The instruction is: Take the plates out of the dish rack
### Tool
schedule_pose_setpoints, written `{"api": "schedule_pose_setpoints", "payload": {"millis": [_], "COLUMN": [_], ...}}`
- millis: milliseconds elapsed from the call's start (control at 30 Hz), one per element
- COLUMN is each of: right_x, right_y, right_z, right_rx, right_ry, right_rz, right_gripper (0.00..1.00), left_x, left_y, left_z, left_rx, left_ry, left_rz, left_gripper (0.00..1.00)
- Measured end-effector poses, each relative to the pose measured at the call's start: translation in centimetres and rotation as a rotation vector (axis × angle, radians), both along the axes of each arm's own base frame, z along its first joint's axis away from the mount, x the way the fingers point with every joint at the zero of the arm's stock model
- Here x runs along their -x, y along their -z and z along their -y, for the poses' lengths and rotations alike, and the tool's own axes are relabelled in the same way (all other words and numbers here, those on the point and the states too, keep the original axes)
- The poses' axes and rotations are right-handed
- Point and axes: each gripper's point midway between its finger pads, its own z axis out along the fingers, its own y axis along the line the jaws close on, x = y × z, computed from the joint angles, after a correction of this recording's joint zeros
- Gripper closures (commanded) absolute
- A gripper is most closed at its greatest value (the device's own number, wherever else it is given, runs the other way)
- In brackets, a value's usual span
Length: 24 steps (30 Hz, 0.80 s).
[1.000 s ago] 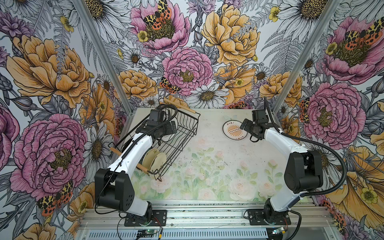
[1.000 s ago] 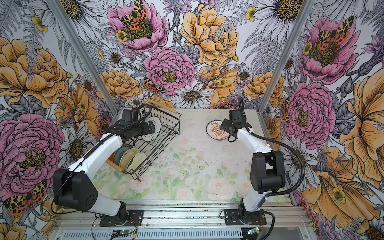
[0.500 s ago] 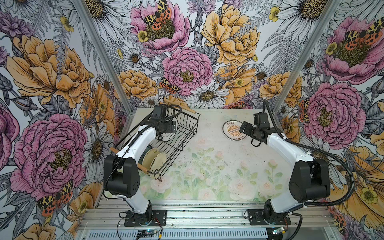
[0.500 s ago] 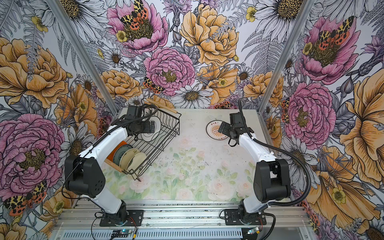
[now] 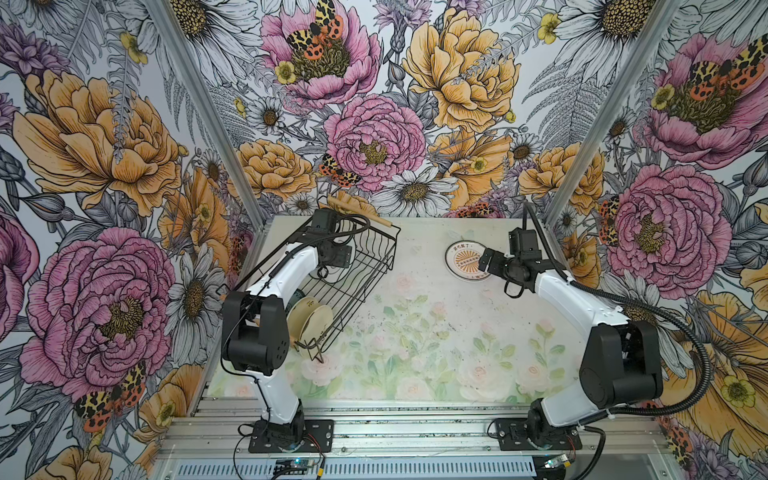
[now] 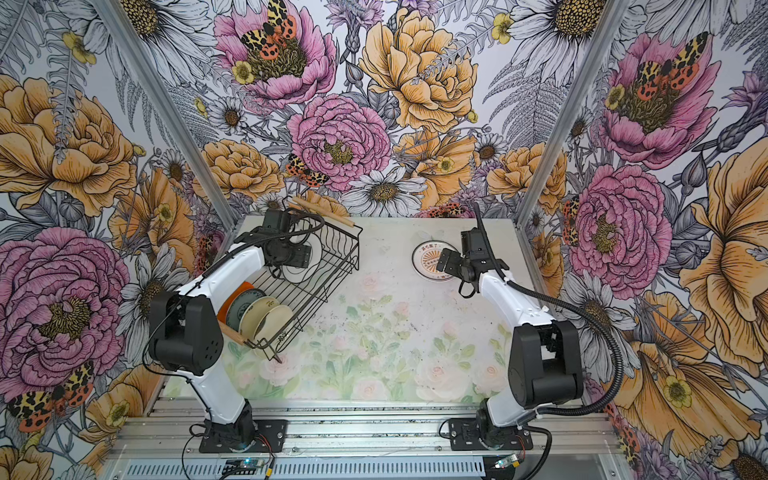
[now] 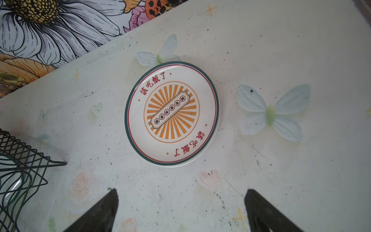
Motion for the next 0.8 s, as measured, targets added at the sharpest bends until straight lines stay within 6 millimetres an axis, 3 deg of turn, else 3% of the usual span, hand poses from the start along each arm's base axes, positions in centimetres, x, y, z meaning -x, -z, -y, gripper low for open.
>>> {"api": "schedule_pose_setpoints", "payload": {"millis": [267, 400, 667, 800], "right_x": [0.3, 0.5, 0.8, 0.9], "right_y": [0.9, 1.1, 0.4, 0.2], "right_z": [0.6, 0.7, 1.0, 1.0], "right_rx": [0.016, 0.017, 0.021, 0.021], "right_ry": [-0.006, -0.004, -0.003, -0.003], "right_rz": [-0.009, -0.012, 0.011, 0.014], "right_gripper": [0.01, 0.01, 0.0, 0.0], "left_x": [-0.8, -1.6, -2.2, -2.1], "left_y": [-1.4, -2.2, 1.0, 1.4], "left_z": [-0.5, -0.9, -1.2, -1.4], "left_rx": [-0.039, -0.051, -0.075, -0.081], "left_ry": [0.024, 0.026, 0.033, 0.036], "left_rz": [0.034, 0.055, -0.015, -0.03], "left_gripper": [0.3, 0.46, 0.6, 0.65]}}
